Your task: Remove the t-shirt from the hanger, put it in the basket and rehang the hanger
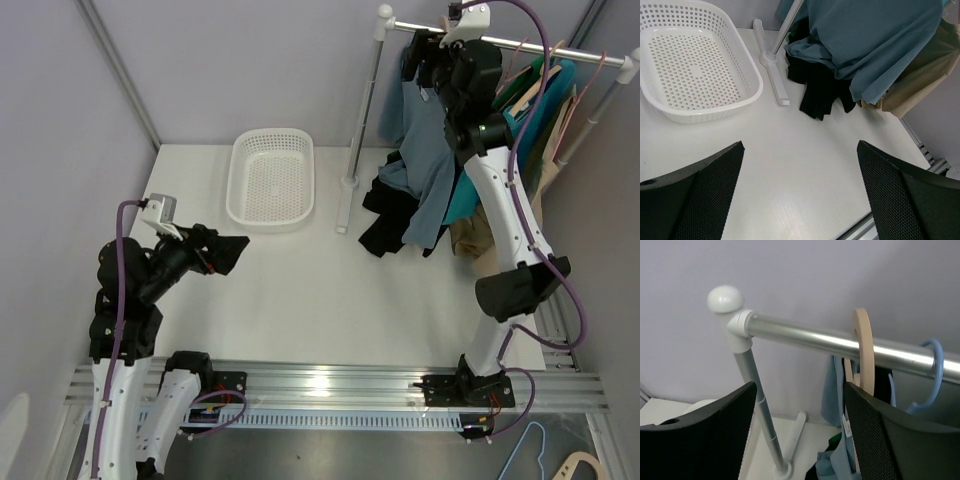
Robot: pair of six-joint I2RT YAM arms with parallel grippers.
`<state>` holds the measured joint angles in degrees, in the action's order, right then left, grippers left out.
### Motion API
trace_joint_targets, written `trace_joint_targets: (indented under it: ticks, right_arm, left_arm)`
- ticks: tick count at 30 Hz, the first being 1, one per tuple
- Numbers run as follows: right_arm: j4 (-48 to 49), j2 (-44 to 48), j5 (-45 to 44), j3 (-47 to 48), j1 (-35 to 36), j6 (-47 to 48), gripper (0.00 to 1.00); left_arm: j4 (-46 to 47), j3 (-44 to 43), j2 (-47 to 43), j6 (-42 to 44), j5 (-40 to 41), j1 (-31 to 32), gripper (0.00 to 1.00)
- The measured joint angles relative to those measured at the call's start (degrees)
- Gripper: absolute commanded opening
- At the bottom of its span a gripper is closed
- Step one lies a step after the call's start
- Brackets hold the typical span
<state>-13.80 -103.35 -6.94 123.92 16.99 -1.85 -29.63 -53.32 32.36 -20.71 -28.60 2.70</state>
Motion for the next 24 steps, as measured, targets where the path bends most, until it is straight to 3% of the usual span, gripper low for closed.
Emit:
trace_joint_targets:
  ticks: [4,8,24]
  right_arm:
    - [-2.62,-6.12,1.11,9.53,-1.64,0.17,0.74]
    - [-3.80,-9.42,1.36,13.27,-3.37,-0.11,0.75]
    - [-10.45,-2.80,13.07,7.76,-5.66,-6.62,0.82]
  left_arm:
    - [-0.02,0.00,-0.04,0.31,0.20,0.00,0.99]
    - [-0.02,0.00,-0.26,0.39,0.57,0.00,1.00]
    - [-0.07,0.00,-0.55,0.90,1.07,0.00,0.99]
